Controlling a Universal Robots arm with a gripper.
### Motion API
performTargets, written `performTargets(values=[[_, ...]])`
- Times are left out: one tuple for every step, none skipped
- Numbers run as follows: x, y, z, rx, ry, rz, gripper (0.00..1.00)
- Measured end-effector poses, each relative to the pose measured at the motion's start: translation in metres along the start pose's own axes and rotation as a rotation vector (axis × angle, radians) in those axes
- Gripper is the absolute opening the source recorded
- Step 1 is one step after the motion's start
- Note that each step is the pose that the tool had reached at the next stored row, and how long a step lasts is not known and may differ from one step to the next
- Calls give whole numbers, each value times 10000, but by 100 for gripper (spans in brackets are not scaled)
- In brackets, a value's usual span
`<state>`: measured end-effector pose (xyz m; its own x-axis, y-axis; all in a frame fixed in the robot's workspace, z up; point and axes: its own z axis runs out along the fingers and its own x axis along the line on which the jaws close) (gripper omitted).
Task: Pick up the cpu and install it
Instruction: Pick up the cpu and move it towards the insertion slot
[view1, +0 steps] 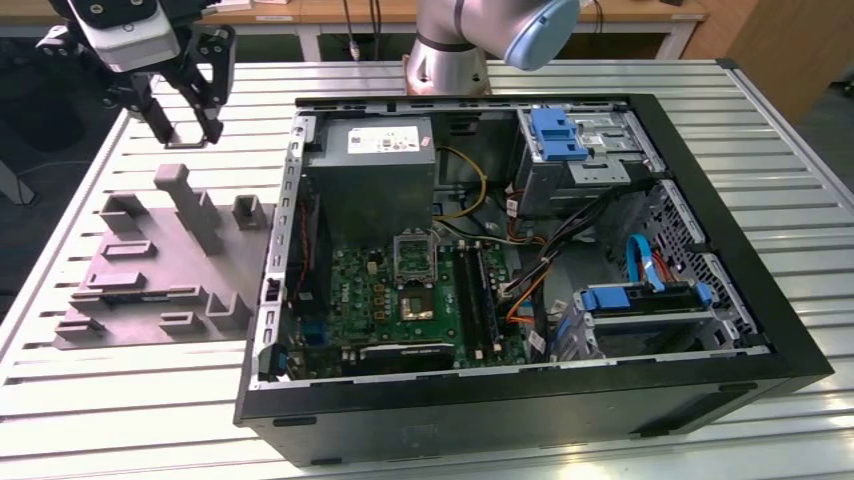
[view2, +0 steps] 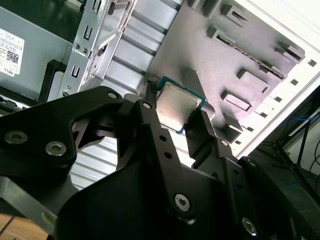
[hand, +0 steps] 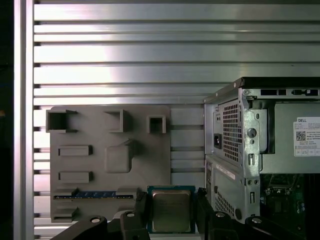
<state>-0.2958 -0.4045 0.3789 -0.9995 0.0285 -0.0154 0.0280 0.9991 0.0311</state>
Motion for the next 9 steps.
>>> performTargets(values=[[-2,0,0,0,-1,0,47],[-4,0,0,0,0,0,47],[-6,0,0,0,0,0,47],[-7,0,0,1,0,0,47],[-9,0,0,0,0,0,47],[-11,0,0,0,0,0,47],[-13,0,1,0,-1,0,47],[-16,0,1,0,-1,0,47],[-22,1,0,0,0,0,47]])
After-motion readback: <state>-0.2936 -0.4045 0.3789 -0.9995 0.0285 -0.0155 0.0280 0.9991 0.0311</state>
